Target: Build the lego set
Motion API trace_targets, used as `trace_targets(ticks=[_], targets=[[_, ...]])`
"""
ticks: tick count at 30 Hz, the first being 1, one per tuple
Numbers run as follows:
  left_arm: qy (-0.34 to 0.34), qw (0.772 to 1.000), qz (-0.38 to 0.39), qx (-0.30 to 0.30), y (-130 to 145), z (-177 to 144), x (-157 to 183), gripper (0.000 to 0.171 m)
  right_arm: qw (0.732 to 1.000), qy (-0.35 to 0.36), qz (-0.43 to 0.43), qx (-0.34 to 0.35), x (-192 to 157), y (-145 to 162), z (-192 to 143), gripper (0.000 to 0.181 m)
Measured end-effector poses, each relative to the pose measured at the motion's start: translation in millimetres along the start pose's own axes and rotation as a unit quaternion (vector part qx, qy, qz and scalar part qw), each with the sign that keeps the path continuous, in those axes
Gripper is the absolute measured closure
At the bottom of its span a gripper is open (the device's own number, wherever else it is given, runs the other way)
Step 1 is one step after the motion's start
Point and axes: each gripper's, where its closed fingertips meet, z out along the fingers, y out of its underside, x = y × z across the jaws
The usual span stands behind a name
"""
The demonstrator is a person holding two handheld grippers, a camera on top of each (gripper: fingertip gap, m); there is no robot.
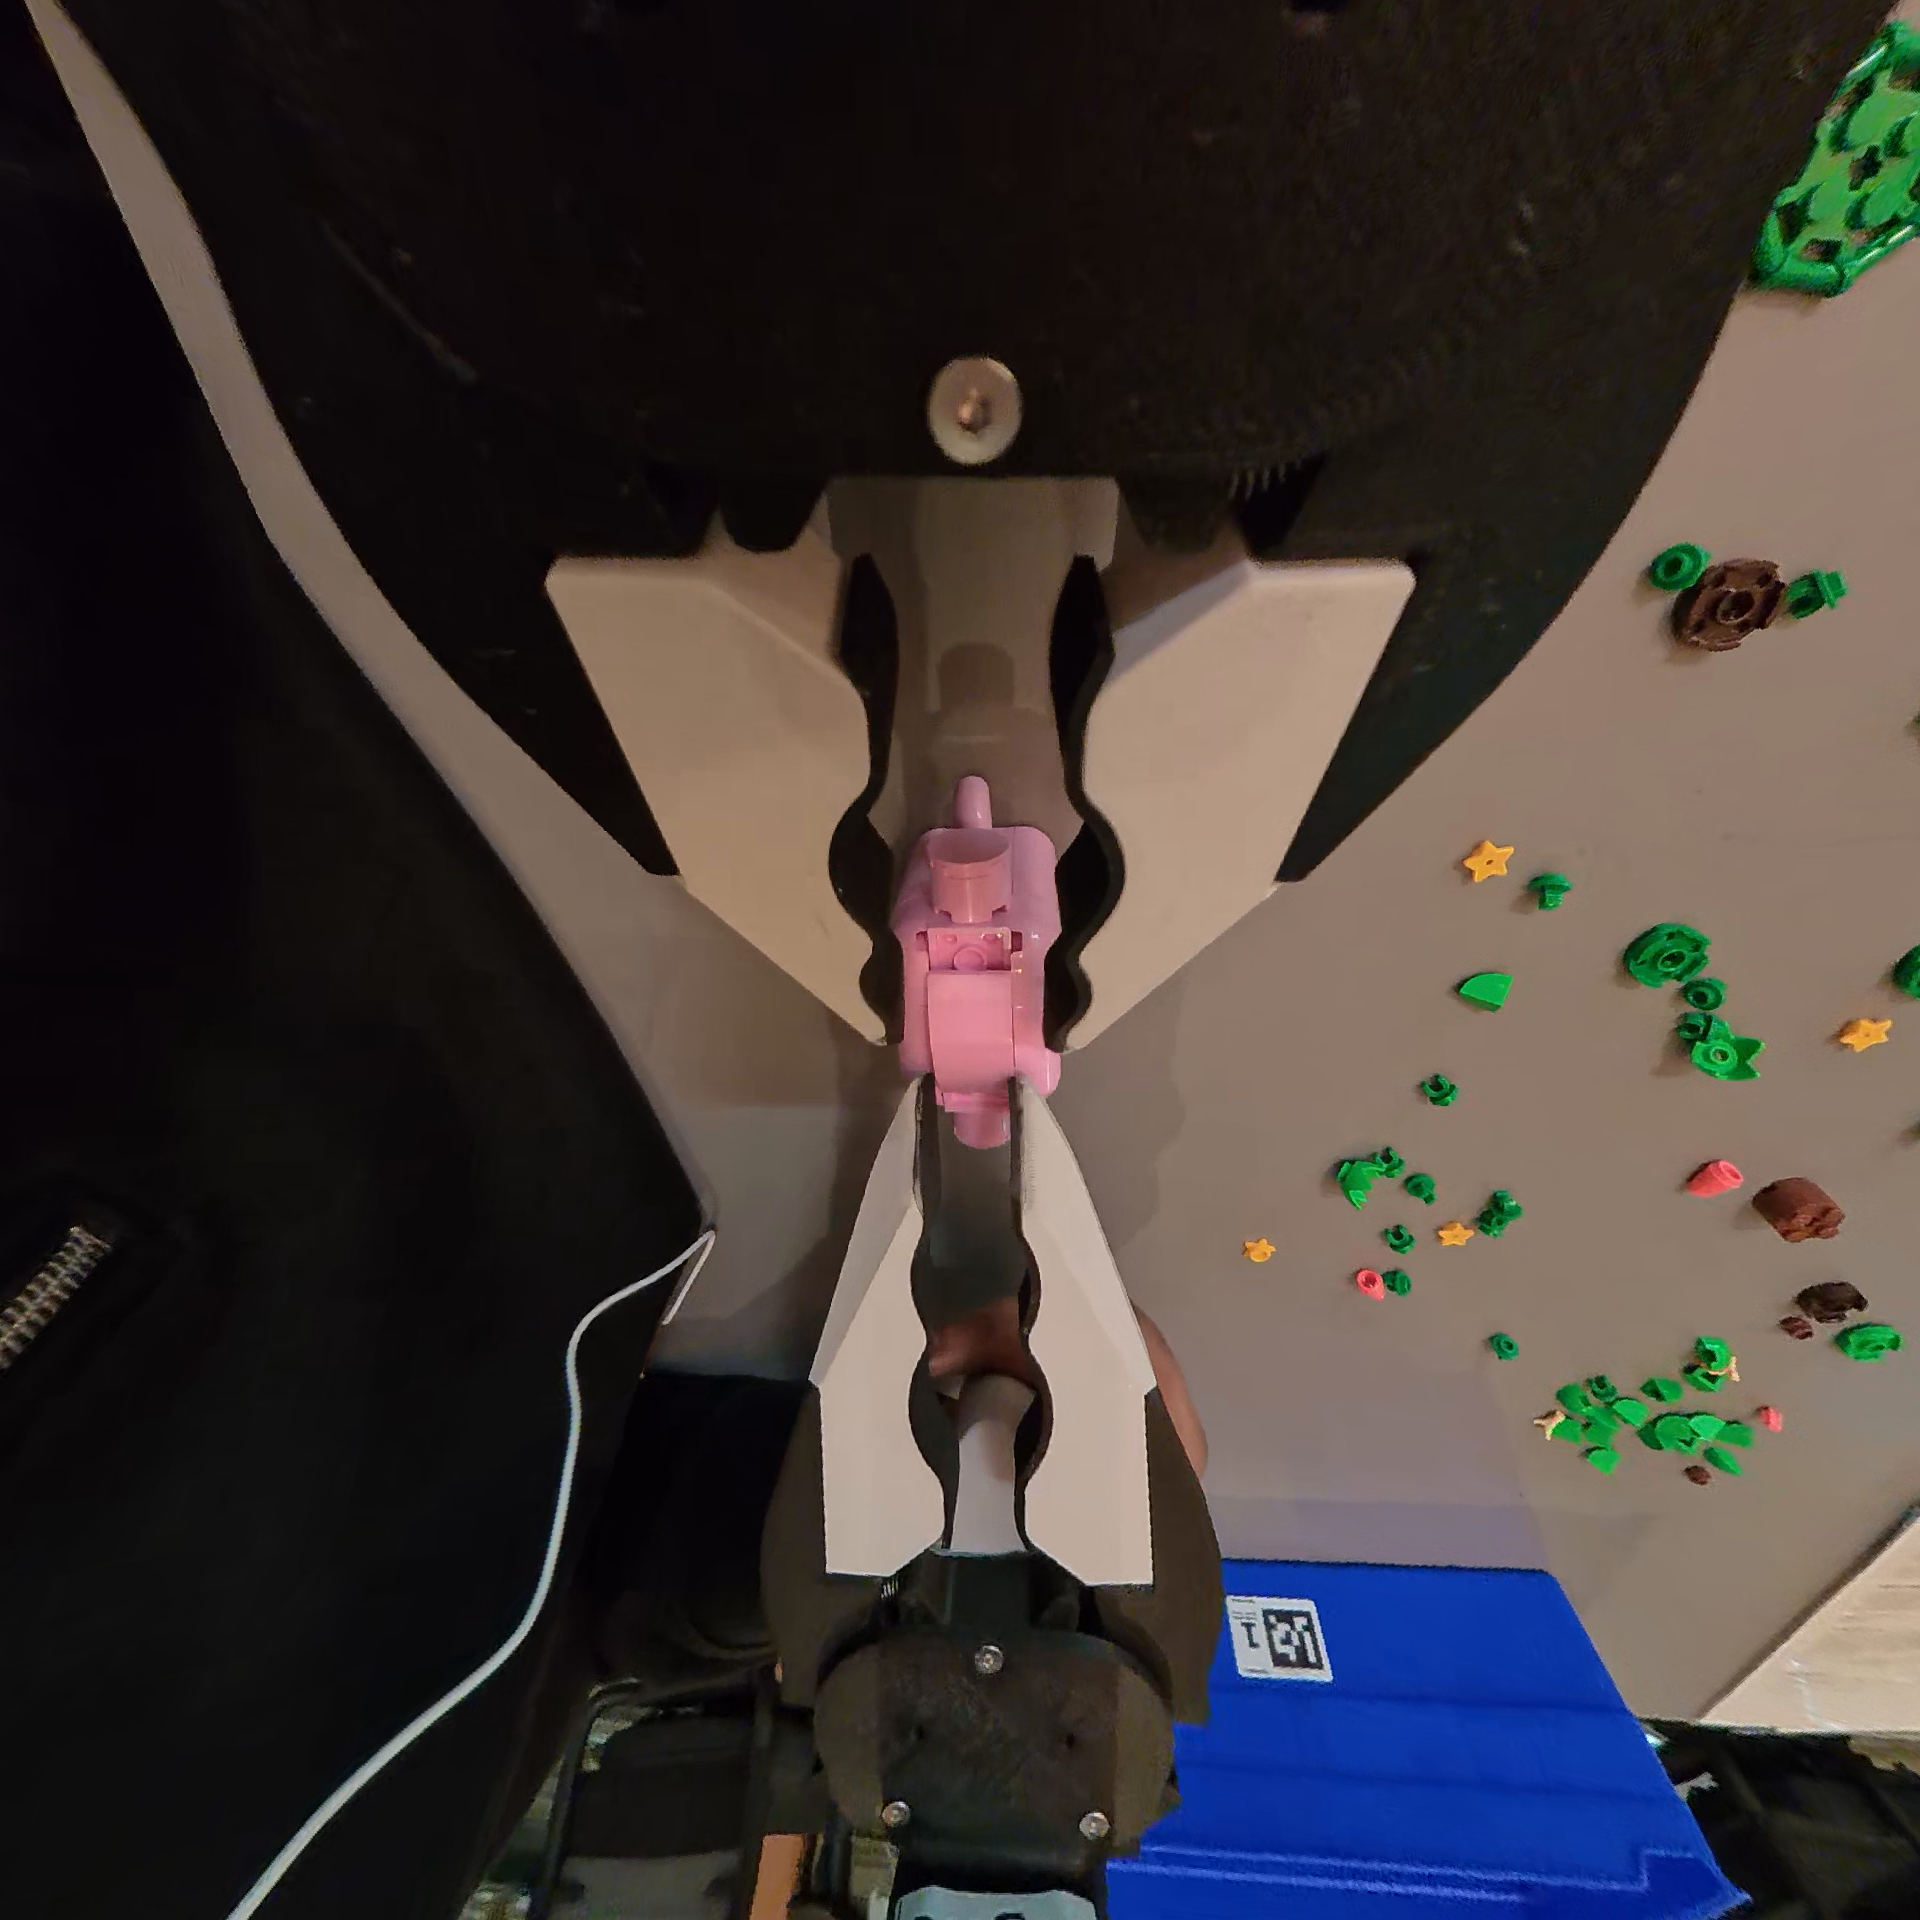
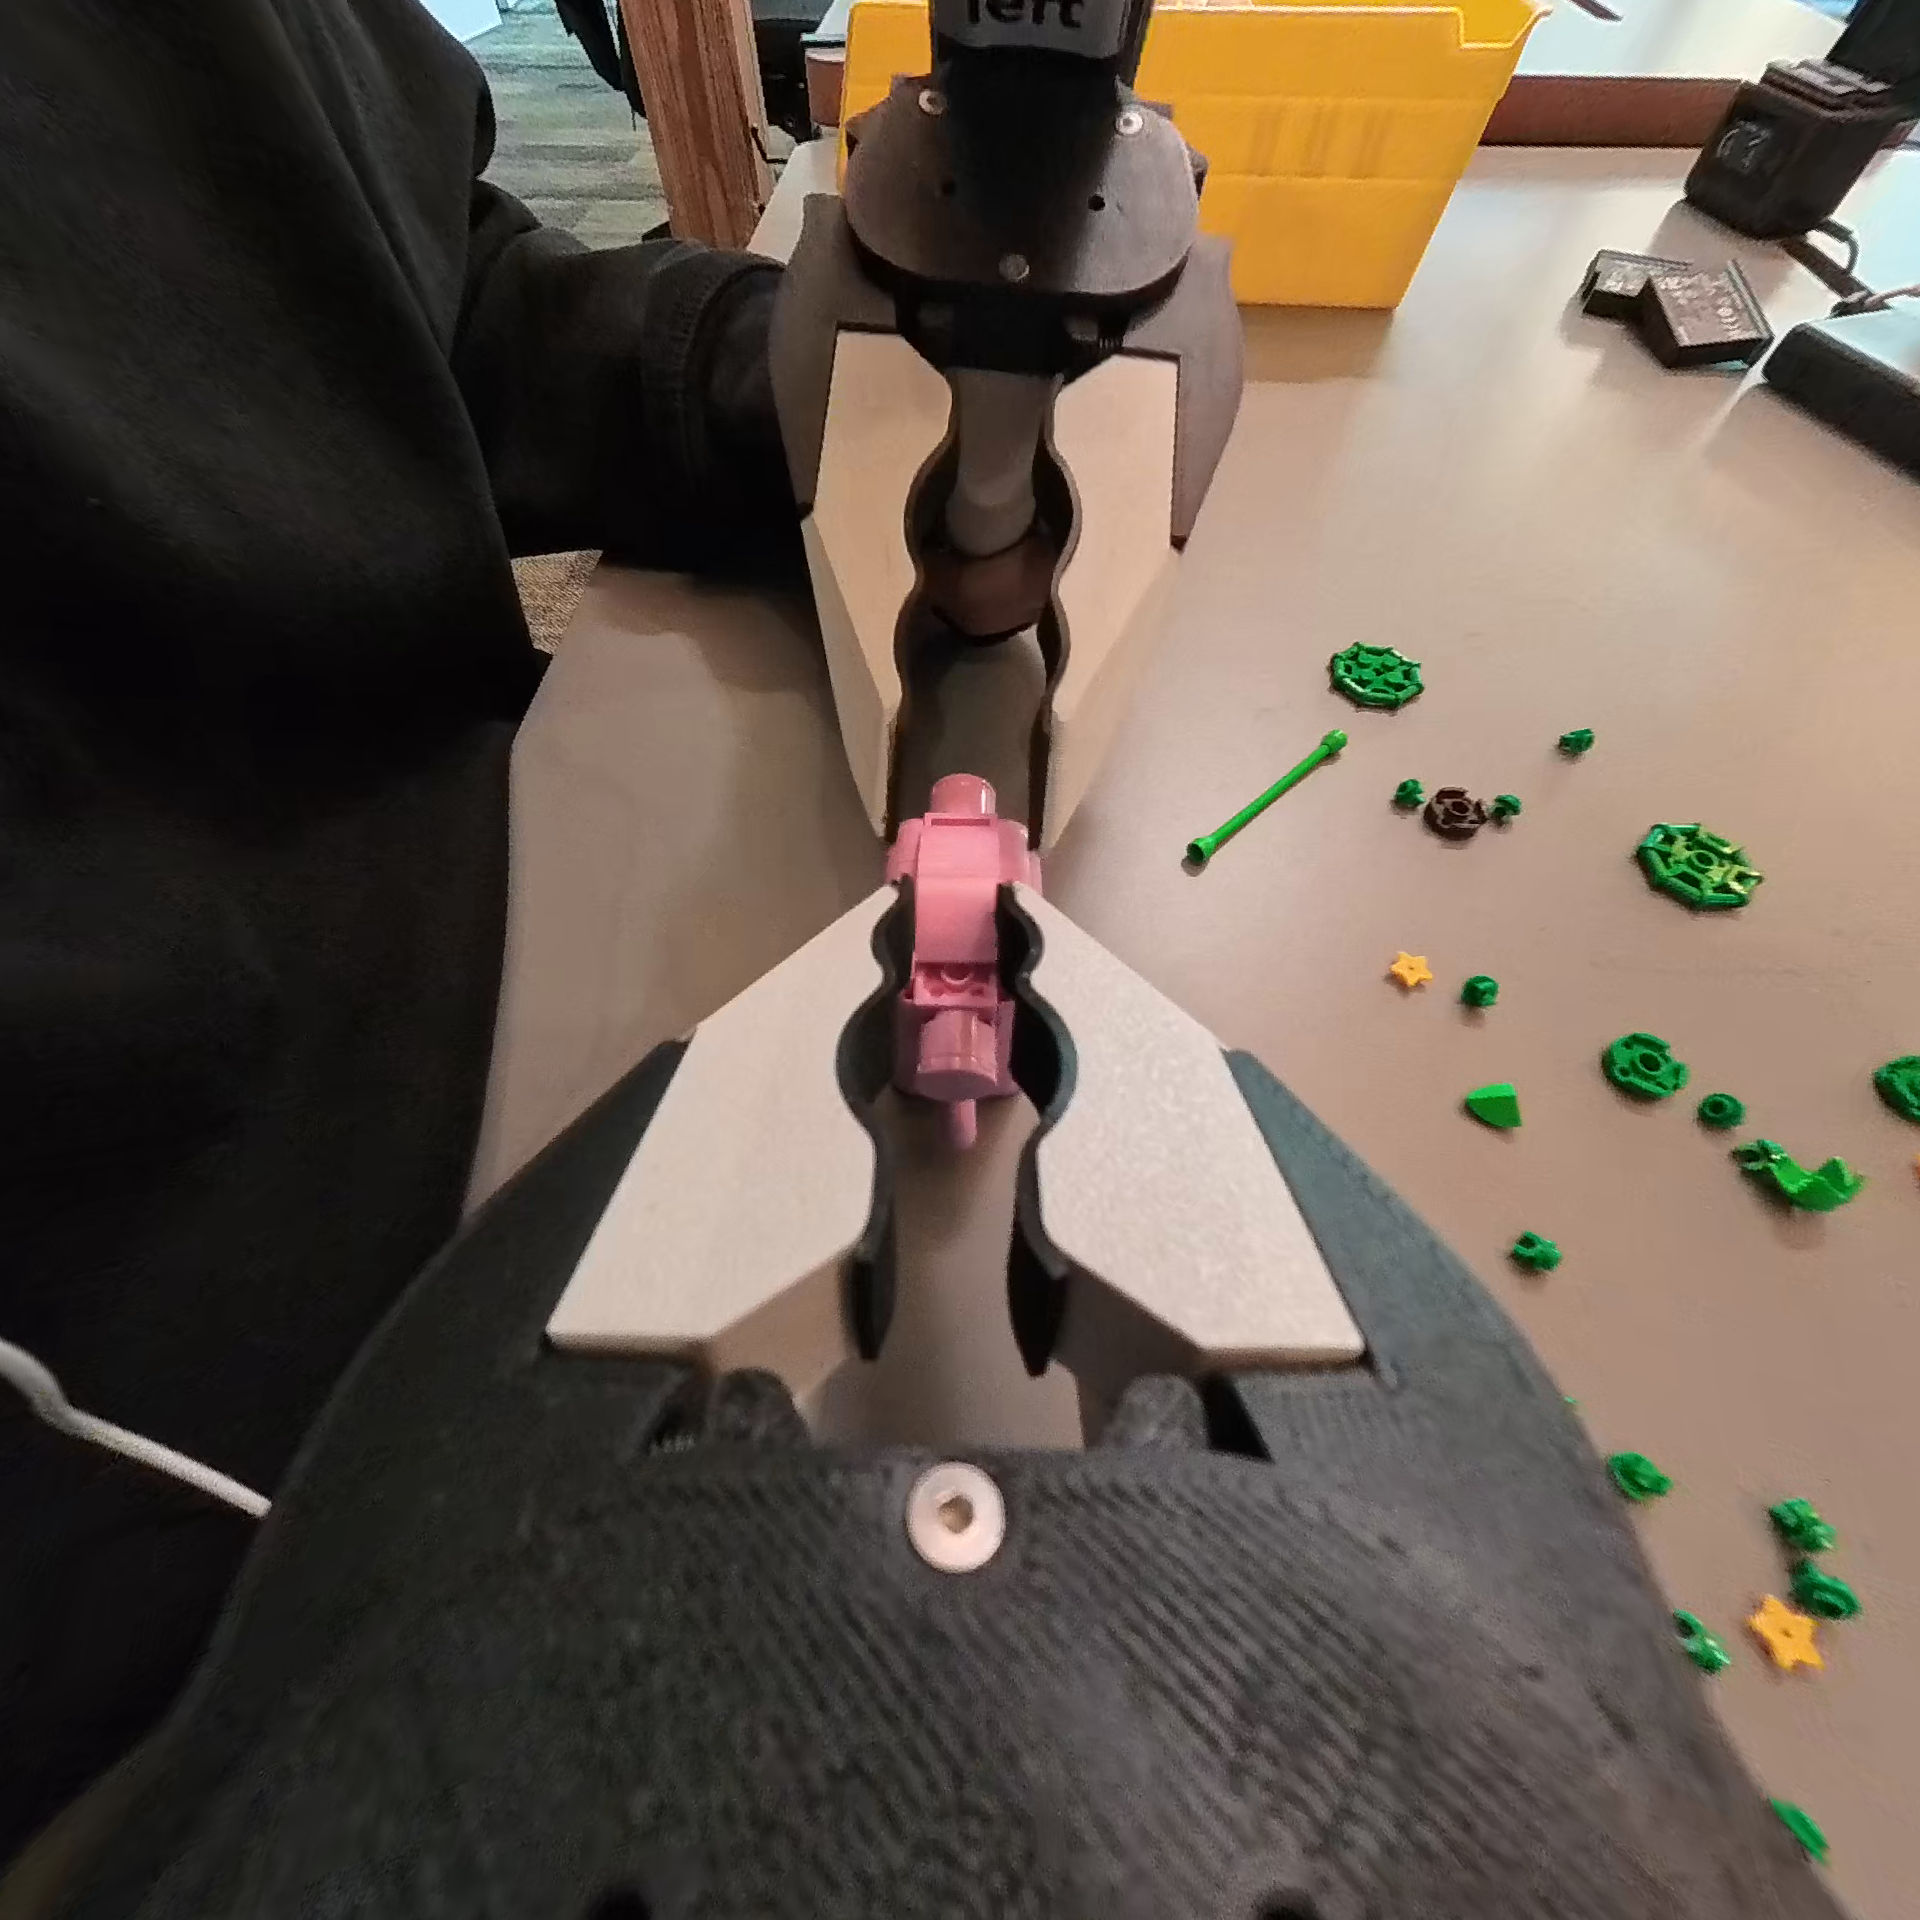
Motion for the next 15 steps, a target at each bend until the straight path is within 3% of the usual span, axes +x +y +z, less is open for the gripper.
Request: trace_targets(ticks=[15], targets=[[-0.006, 1.000, 0.006, 0.009, -5.1, -2.2, 1.5, 0.167, 1.000, 0.005, -0.003, 0.018, 0.7, -6.9, -1.5, 0.177]])
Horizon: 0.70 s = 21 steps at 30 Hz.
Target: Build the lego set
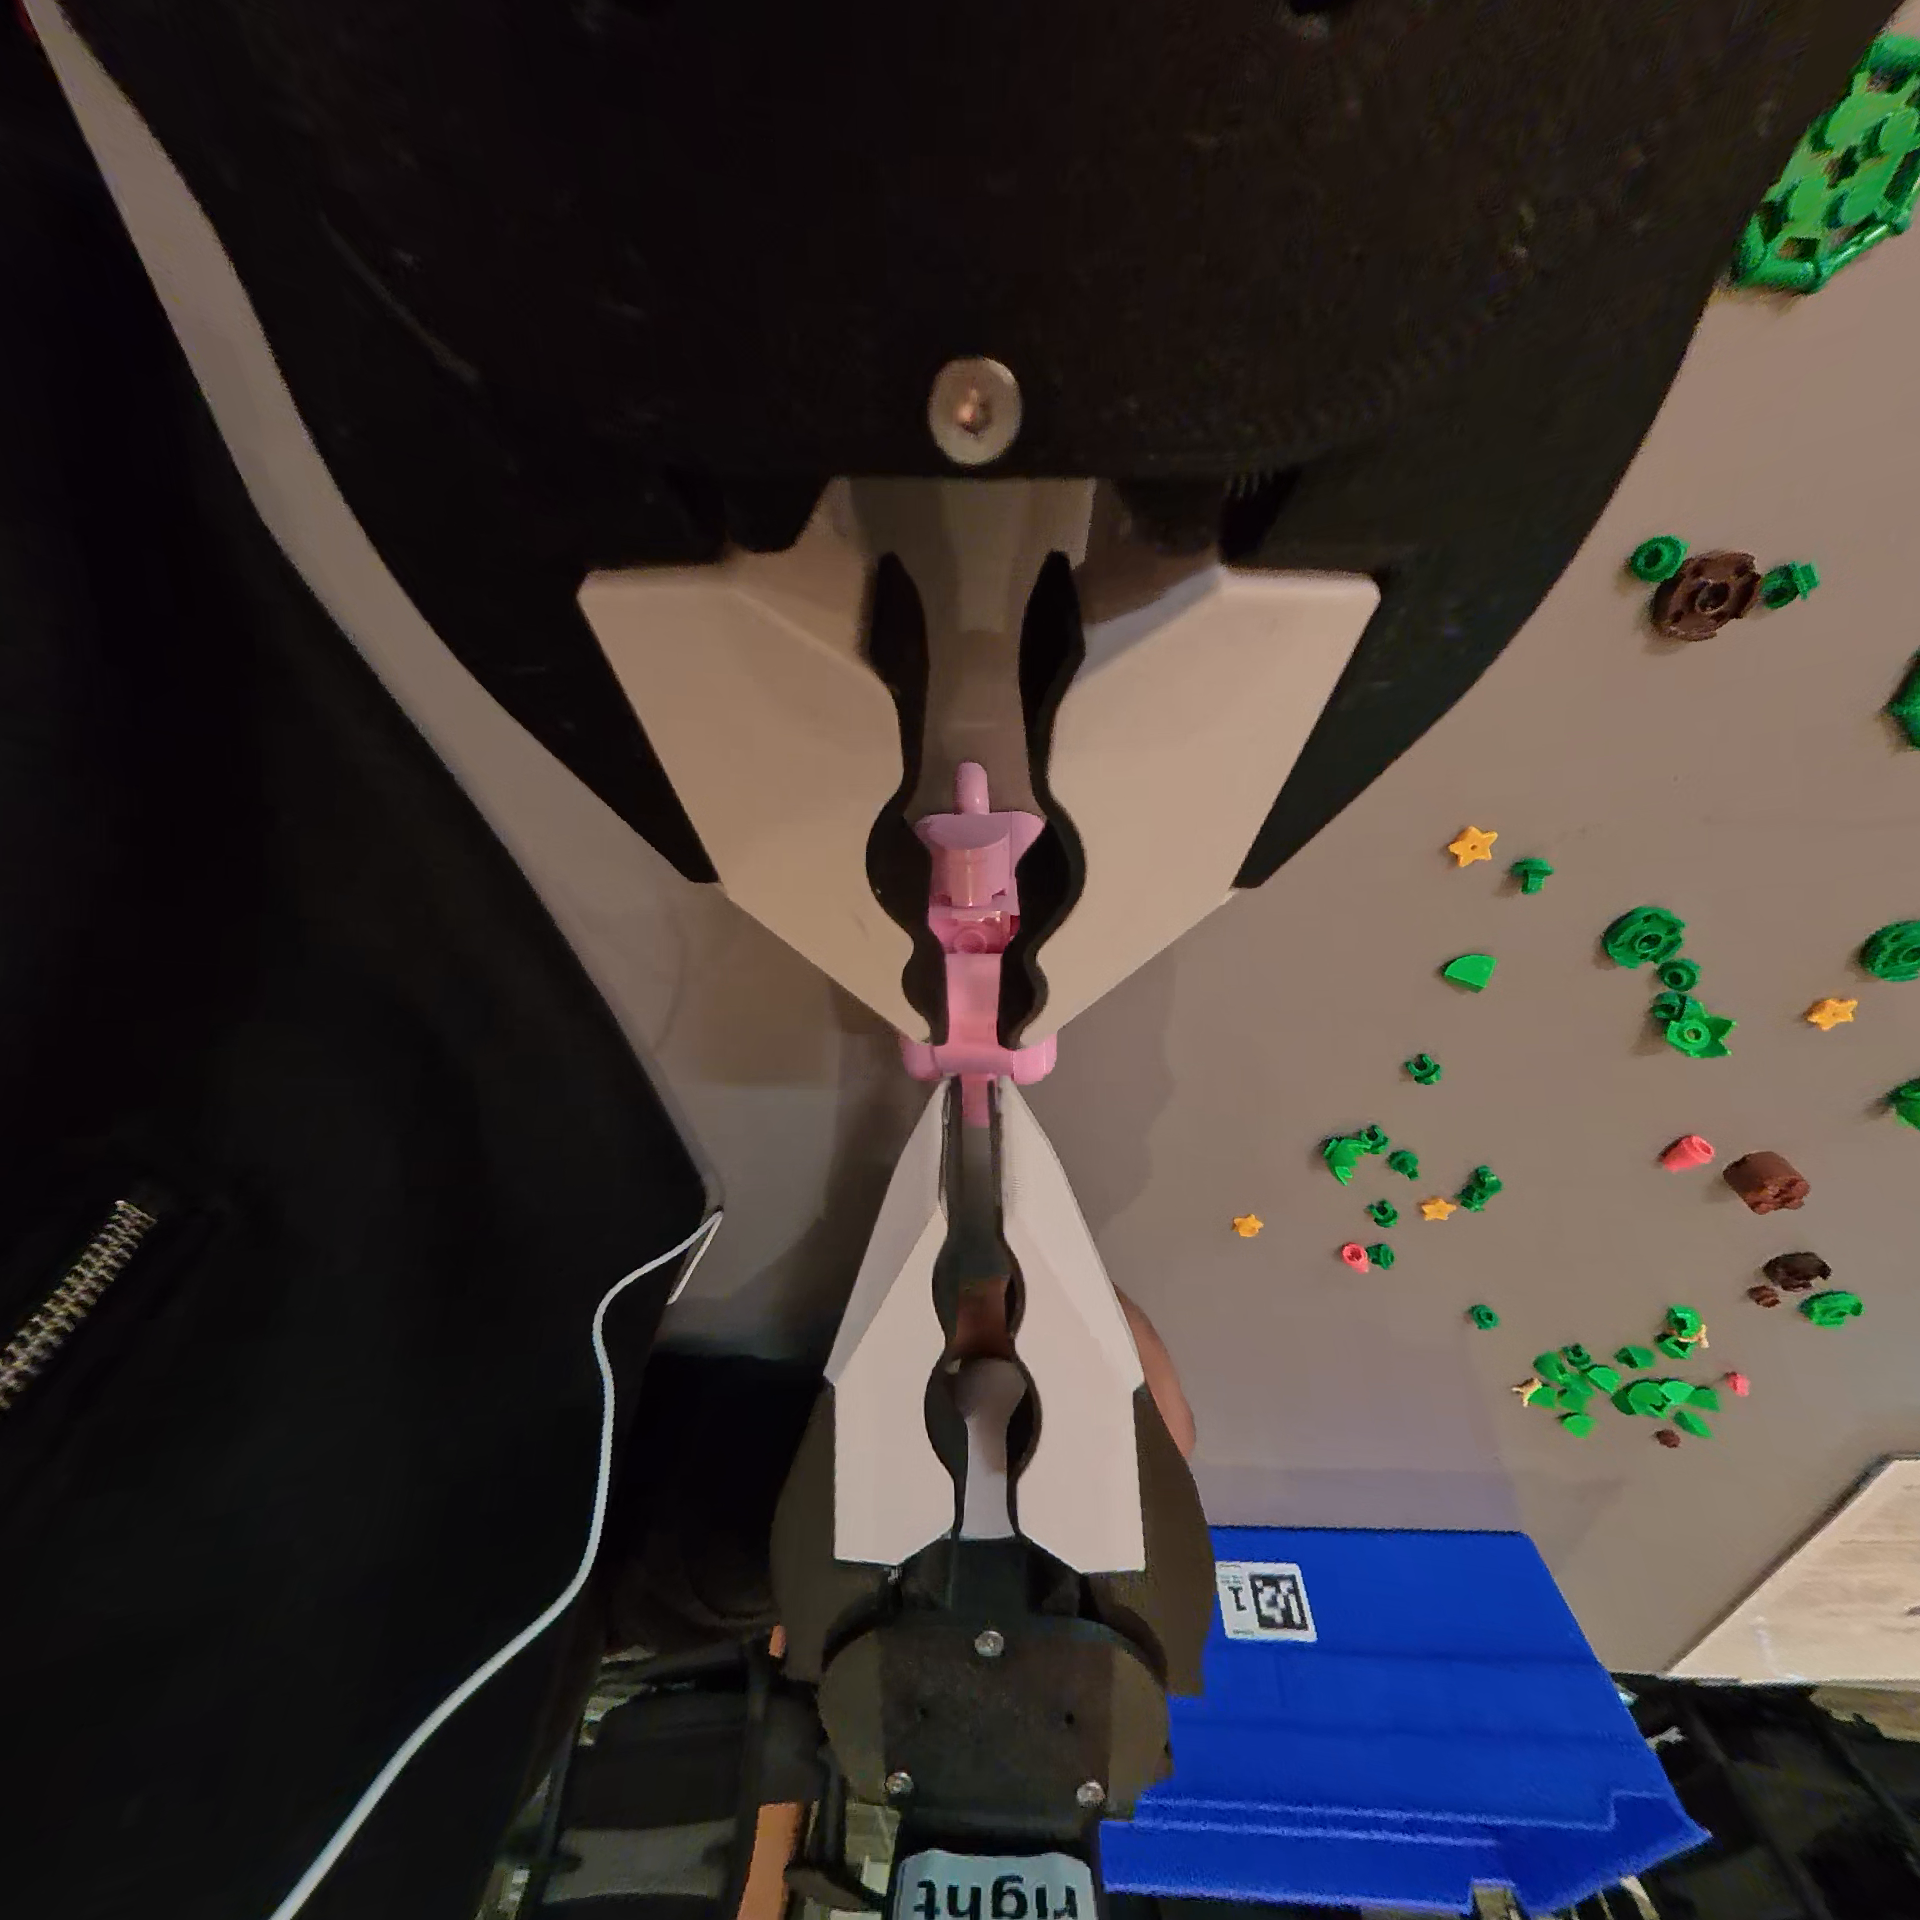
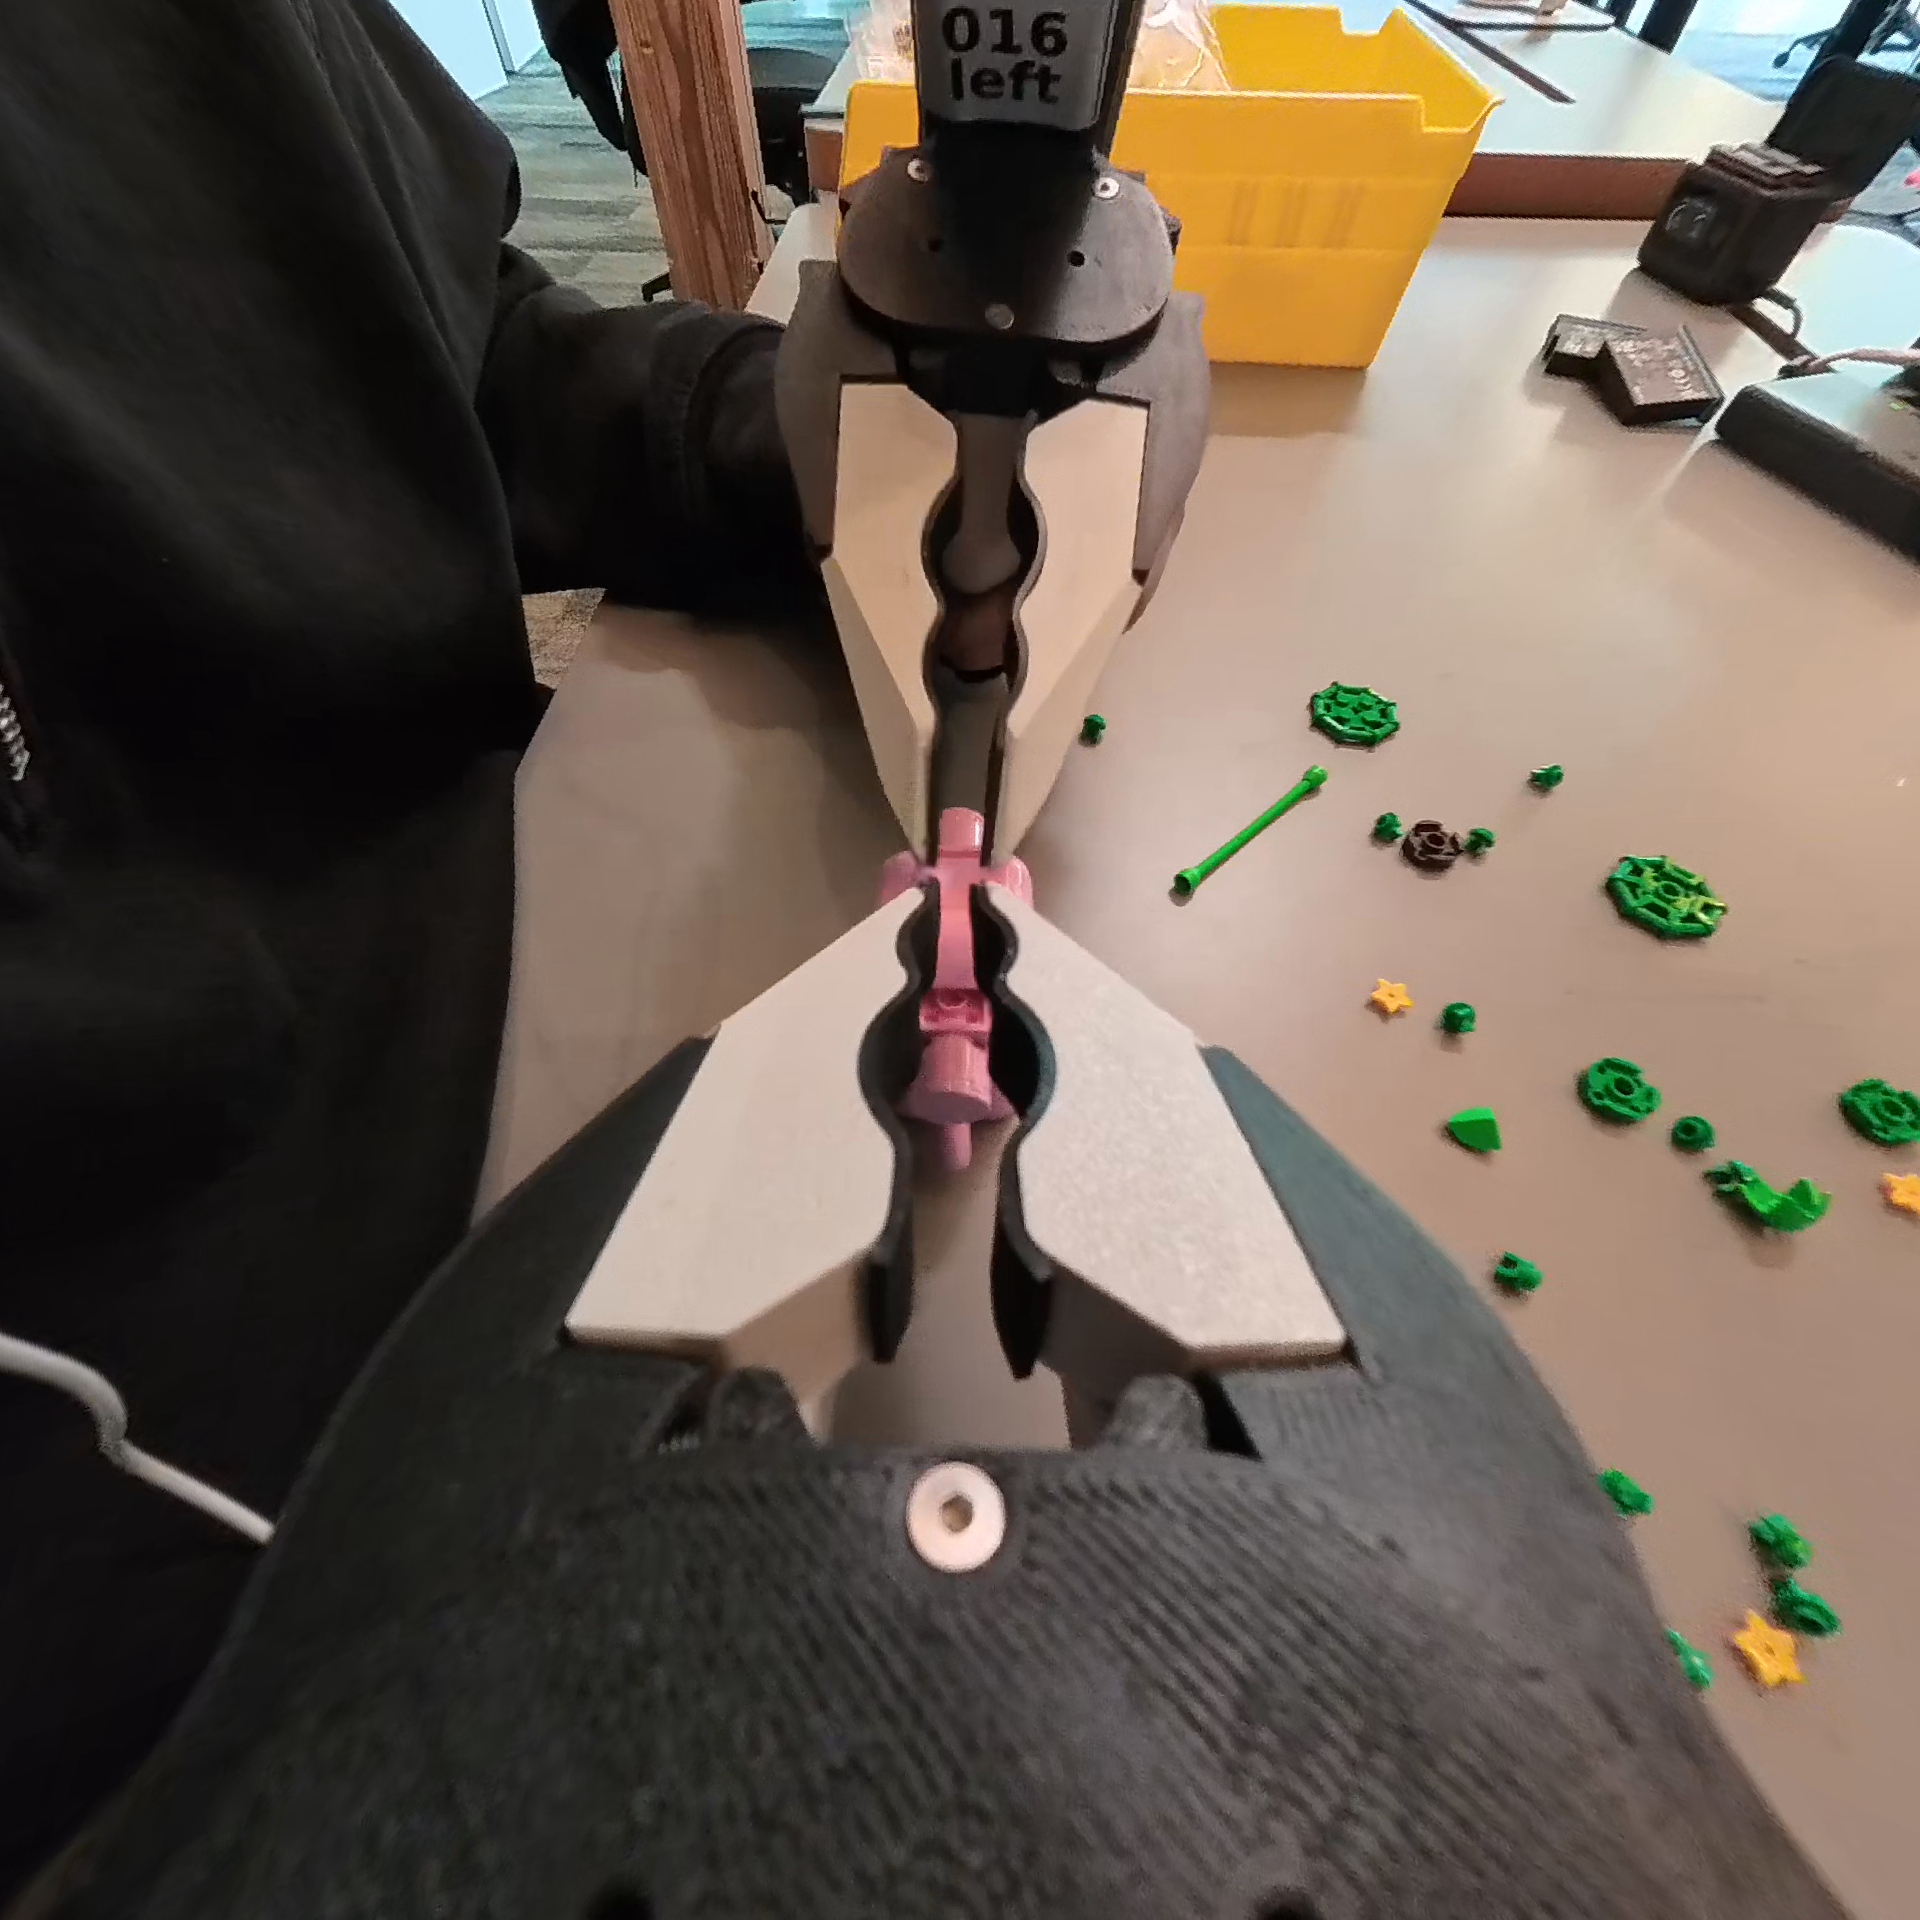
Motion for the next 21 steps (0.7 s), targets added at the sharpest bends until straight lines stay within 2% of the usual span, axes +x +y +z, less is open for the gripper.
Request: trace_targets(ticks=[2, 14, 21], targets=[[-0.003, 1.000, 0.000, -0.010, 3.4, 1.7, -0.7, 0.171, 1.000, 0.002, 0.000, -0.008, 0.4, 3.1, 1.7, 0.178], [0.009, 1.000, -0.009, -0.014, 5.1, 2.7, 2.6, 0.171, 1.000, -0.012, 0.017, -0.010, -0.8, 6.3, 2.8, 0.181], [0.019, 0.998, -0.050, -0.022, 5.6, 3.3, 3.8, 0.171, 0.999, -0.022, 0.048, -0.007, -0.9, 6.2, 3.5, 0.181]])
